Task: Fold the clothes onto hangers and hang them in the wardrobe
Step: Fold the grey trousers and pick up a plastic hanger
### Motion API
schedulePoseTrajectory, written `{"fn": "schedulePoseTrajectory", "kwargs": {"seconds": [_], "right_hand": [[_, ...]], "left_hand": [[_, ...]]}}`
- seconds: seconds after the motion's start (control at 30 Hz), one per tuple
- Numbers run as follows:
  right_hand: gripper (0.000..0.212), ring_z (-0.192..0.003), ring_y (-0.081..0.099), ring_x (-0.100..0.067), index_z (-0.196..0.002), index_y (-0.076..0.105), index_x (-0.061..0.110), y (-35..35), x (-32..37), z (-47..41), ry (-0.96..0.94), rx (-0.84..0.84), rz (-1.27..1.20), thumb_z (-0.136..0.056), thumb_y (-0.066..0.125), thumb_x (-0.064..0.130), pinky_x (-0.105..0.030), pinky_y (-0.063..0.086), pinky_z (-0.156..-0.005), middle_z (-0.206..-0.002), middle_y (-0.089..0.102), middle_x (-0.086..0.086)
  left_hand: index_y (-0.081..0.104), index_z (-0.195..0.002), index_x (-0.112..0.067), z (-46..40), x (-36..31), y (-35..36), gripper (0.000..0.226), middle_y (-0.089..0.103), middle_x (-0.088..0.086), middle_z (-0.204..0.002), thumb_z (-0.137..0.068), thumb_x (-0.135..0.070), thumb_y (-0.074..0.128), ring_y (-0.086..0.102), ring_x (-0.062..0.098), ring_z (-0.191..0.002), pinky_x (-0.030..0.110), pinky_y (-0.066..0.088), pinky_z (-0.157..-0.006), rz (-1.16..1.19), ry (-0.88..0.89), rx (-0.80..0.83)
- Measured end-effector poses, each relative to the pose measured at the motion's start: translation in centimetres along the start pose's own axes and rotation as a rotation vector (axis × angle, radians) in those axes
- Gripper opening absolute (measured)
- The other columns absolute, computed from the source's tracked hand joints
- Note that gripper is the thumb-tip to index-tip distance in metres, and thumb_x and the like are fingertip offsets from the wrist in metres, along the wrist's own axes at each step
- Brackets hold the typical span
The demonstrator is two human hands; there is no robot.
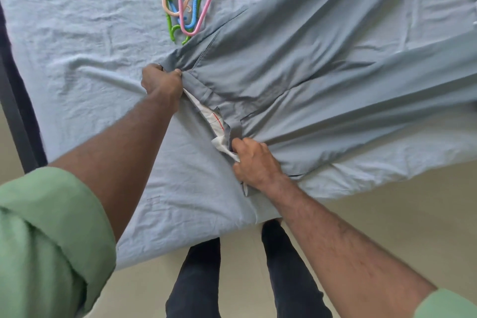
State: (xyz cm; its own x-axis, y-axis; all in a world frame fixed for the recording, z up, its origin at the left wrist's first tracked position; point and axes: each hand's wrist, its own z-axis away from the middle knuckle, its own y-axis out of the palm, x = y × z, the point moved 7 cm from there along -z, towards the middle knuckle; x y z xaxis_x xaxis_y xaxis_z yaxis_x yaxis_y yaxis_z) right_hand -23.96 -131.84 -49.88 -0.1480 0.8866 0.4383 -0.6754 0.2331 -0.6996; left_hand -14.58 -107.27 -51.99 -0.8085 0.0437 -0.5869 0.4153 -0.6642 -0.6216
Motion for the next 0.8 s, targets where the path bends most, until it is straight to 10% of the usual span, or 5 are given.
{"fn": "schedulePoseTrajectory", "kwargs": {"seconds": [0.33,0.5,0.63,0.8], "right_hand": [[0.031,-0.106,0.059,-0.042,-0.118,0.054,0.009,6.8,13.4,-1.1,-0.120,0.123,-0.077,-0.088,0.054,0.005,-0.047,0.049,-0.088,-0.114,0.058,-0.018],[0.030,-0.108,0.058,-0.036,-0.118,0.052,0.012,8.2,15.2,-1.1,-0.120,0.163,-0.047,-0.091,0.063,0.021,-0.045,0.049,-0.091,-0.115,0.055,-0.014],[0.046,-0.102,0.057,-0.028,-0.113,0.057,0.013,6.9,14.6,-0.8,-0.182,0.180,-0.016,-0.096,0.055,0.055,-0.042,0.047,-0.092,-0.109,0.058,-0.010],[0.021,-0.085,0.061,-0.041,-0.094,0.059,0.006,1.4,12.3,-3.9,-0.263,-0.094,-0.014,-0.100,0.055,0.025,-0.050,0.054,-0.075,-0.093,0.061,-0.017]], "left_hand": [[0.040,-0.066,-0.023,-6.7,3.4,-11.3,0.040,0.046,-0.007,-0.073,-0.086,-0.022,0.074,0.051,0.017,-0.079,0.026,0.043,-0.061,-0.161,0.034,-0.082],[0.047,-0.074,-0.022,-7.3,3.7,-13.4,0.032,0.060,0.000,-0.091,-0.085,-0.023,0.077,0.058,0.018,-0.081,0.023,0.044,-0.055,-0.147,0.036,-0.009],[0.053,-0.113,-0.020,-7.0,3.0,-13.8,0.045,0.058,0.008,-0.124,-0.081,-0.024,0.083,0.063,0.021,-0.104,0.033,0.056,-0.082,-0.154,0.071,0.047],[0.058,-0.126,-0.020,-6.4,1.1,-13.8,0.049,0.056,0.013,-0.127,-0.084,-0.027,0.081,0.061,0.028,-0.109,0.043,0.055,-0.094,-0.308,0.200,0.107]]}}
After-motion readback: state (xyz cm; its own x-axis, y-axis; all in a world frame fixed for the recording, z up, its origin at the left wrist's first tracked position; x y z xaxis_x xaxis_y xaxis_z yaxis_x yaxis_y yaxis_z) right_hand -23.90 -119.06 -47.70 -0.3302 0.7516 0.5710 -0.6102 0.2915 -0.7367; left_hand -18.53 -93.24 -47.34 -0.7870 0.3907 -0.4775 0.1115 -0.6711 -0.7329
